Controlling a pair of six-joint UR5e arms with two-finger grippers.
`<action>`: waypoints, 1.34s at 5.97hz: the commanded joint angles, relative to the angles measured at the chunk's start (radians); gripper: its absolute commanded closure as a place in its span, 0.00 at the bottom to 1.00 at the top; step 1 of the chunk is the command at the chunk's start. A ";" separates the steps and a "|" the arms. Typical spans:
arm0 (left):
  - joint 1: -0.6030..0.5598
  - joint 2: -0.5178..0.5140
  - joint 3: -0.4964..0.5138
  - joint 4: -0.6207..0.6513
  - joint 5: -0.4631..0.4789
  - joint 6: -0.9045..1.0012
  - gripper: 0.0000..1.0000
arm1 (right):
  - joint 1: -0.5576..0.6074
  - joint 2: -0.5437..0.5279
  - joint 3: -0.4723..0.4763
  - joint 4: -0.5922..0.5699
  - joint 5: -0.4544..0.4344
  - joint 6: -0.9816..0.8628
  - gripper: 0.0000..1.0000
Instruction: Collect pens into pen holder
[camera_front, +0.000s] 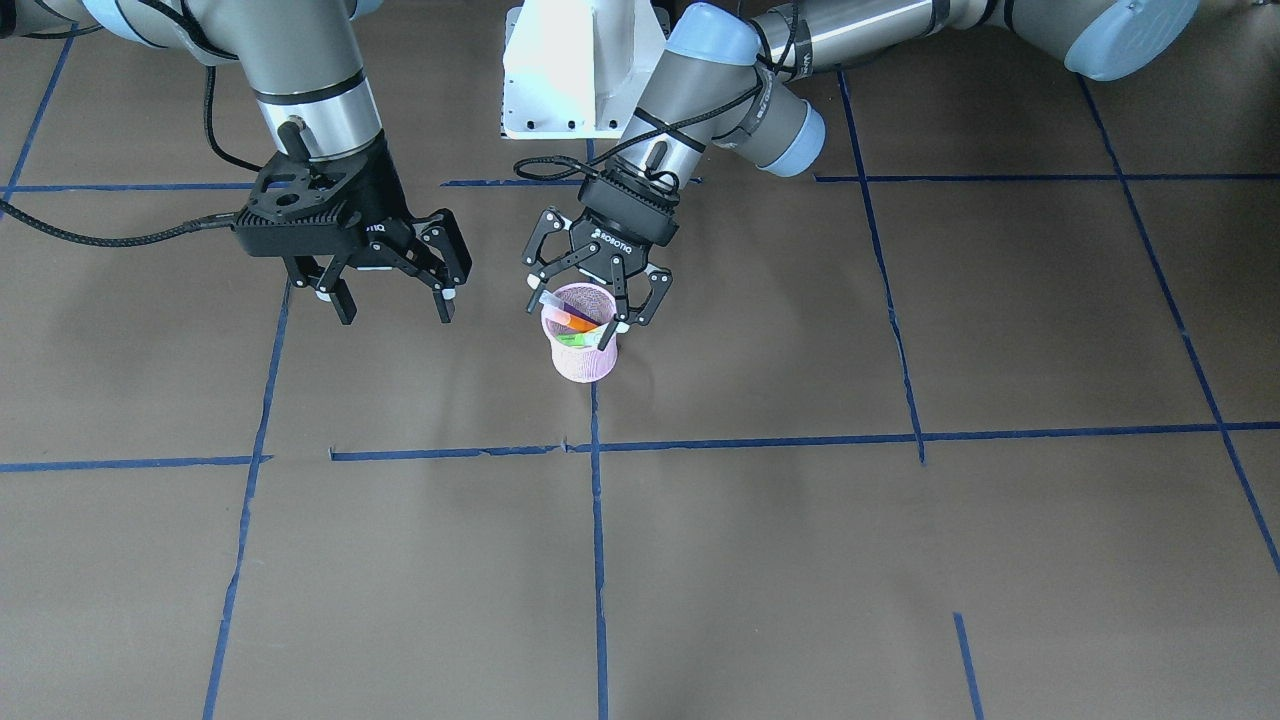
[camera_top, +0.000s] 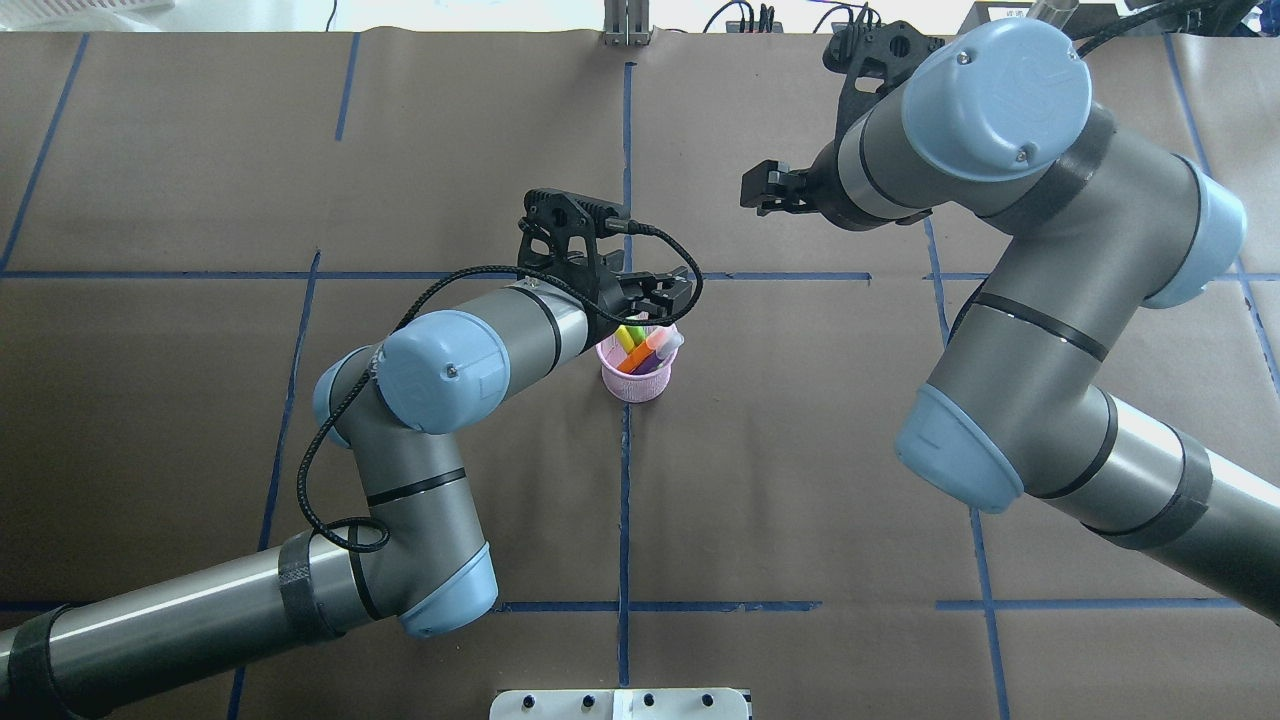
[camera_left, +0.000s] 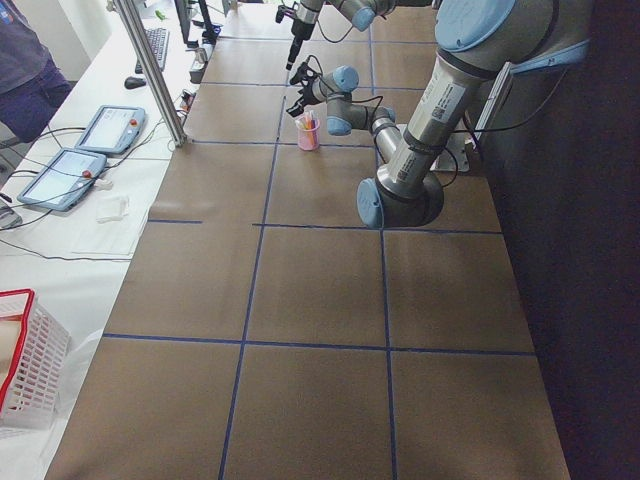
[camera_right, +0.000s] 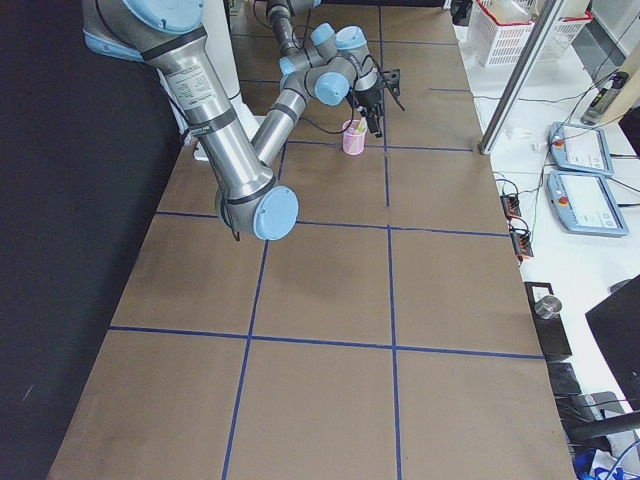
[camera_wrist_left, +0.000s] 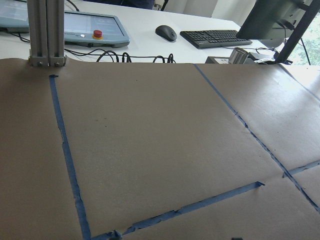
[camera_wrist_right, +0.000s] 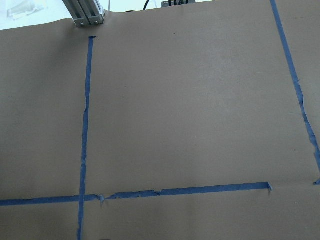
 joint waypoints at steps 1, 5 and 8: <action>-0.082 0.007 -0.060 0.121 -0.185 0.001 0.00 | 0.060 -0.001 -0.004 -0.004 0.097 -0.053 0.00; -0.298 0.136 -0.190 0.659 -0.656 0.191 0.00 | 0.181 -0.062 -0.008 -0.151 0.258 -0.389 0.00; -0.616 0.346 -0.226 0.828 -0.887 0.769 0.00 | 0.386 -0.269 0.000 -0.144 0.399 -0.805 0.00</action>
